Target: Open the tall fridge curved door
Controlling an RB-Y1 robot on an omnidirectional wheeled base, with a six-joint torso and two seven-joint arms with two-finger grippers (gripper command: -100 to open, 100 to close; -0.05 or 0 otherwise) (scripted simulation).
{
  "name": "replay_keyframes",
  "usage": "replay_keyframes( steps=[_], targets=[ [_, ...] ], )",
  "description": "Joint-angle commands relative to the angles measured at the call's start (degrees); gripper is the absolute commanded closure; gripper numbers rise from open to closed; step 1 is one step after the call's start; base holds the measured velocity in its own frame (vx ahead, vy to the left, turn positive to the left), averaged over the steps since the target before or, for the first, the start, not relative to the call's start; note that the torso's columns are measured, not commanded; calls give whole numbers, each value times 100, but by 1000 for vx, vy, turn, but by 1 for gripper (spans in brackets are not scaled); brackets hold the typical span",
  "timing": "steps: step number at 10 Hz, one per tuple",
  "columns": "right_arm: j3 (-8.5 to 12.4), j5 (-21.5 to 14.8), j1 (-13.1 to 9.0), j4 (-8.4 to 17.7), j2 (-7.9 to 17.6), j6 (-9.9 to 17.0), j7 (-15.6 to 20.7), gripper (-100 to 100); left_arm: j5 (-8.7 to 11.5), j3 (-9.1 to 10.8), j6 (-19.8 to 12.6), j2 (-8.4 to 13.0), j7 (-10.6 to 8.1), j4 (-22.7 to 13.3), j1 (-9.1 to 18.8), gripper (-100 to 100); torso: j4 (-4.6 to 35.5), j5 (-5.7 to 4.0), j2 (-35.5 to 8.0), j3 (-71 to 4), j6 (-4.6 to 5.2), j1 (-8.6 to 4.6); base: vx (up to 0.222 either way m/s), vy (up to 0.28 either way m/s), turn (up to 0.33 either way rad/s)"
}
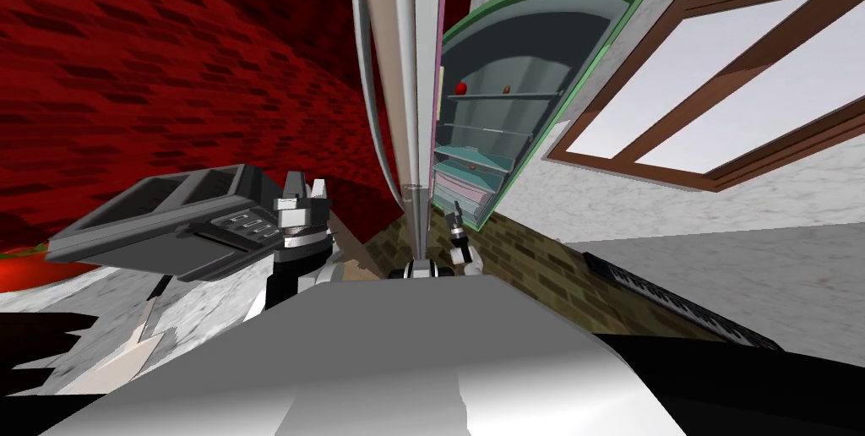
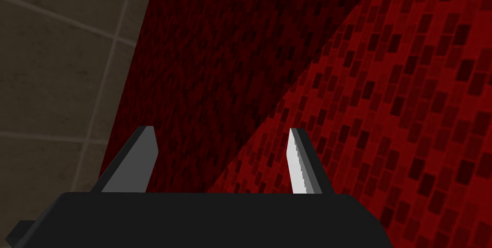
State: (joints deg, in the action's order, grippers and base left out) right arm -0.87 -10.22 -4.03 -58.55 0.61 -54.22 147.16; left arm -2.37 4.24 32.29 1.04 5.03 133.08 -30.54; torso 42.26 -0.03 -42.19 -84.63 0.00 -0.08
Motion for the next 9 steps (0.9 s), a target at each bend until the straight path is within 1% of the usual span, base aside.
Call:
replay_keyframes(
  steps=[1,2,3,8,9],
  targets=[
    [399,-221,349,-244,-27,-280,-379,-100,0,0,0,0,0,0,0,0,2,3,-10,6,1,12,39,-31,127],
    [580,-221,439,-244,-27,-280,-501,-100,0,0,0,0,0,0,0,0,3,3,-9,6,0,9,48,-39,156],
    [673,-221,439,-244,-27,-280,-501,-100,0,0,0,0,0,0,0,0,2,2,-8,5,0,7,13,-11,43],
    [673,-221,439,-244,-27,-280,-501,-100,0,0,0,-1,0,0,0,0,4,3,-13,8,0,11,-9,8,-31],
    [673,-221,439,-244,-27,-280,-501,-100,0,0,0,-1,0,0,0,0,3,3,-10,7,0,8,15,-12,50]
  ],
)
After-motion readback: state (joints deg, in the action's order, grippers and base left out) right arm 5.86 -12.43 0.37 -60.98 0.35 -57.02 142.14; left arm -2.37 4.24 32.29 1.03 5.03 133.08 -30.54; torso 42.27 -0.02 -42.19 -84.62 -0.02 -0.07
